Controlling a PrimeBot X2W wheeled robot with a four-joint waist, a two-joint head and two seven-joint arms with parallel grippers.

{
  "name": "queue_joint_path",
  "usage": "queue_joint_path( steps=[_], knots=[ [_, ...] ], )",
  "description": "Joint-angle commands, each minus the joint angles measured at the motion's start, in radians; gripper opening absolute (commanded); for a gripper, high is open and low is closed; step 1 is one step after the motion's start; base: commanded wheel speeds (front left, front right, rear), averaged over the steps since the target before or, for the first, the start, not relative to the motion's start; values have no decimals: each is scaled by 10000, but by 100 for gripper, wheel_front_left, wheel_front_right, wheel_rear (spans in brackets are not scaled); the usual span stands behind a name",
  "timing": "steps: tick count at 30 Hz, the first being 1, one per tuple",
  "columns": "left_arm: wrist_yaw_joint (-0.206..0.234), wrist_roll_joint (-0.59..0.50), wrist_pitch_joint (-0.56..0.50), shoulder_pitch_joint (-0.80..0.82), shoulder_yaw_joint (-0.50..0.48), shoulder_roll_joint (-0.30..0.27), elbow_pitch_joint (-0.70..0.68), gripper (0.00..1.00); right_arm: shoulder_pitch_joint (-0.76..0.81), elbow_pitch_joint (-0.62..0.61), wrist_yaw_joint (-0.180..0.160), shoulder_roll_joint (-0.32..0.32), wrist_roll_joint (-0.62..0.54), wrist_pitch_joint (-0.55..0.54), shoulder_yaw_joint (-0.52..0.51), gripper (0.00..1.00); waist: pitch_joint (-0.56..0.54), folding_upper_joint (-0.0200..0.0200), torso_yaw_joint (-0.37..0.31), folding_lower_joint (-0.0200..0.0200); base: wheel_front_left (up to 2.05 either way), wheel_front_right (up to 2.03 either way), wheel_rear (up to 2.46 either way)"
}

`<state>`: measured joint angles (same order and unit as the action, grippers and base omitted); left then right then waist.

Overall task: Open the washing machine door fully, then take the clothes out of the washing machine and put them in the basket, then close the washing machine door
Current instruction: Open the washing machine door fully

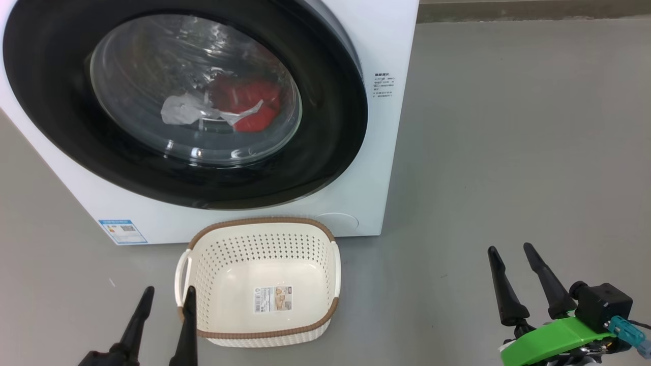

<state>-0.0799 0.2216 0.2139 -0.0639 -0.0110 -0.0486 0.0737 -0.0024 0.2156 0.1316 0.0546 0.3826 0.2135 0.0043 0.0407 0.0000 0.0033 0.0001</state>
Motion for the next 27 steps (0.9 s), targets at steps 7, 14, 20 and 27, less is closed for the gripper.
queue_joint_path(
  steps=[7,14,20,27],
  knots=[
    [-115,-845,330,141,-466,-90,-366,100,38,-407,-9,19,-846,334,-68,100,71,0,3,-1,0,0,0],
    [-195,-1338,479,53,-561,-56,-191,100,250,-451,-9,-11,-1295,483,-215,100,80,0,31,-1,0,0,0],
    [-228,-1214,479,10,-597,-32,20,100,367,-451,-9,-31,-1214,483,-325,100,71,0,65,-1,0,0,0],
    [-274,-1053,479,58,-575,-21,133,100,447,-467,-9,-40,-1104,483,-385,100,39,0,144,-1,0,0,0]
  ],
)
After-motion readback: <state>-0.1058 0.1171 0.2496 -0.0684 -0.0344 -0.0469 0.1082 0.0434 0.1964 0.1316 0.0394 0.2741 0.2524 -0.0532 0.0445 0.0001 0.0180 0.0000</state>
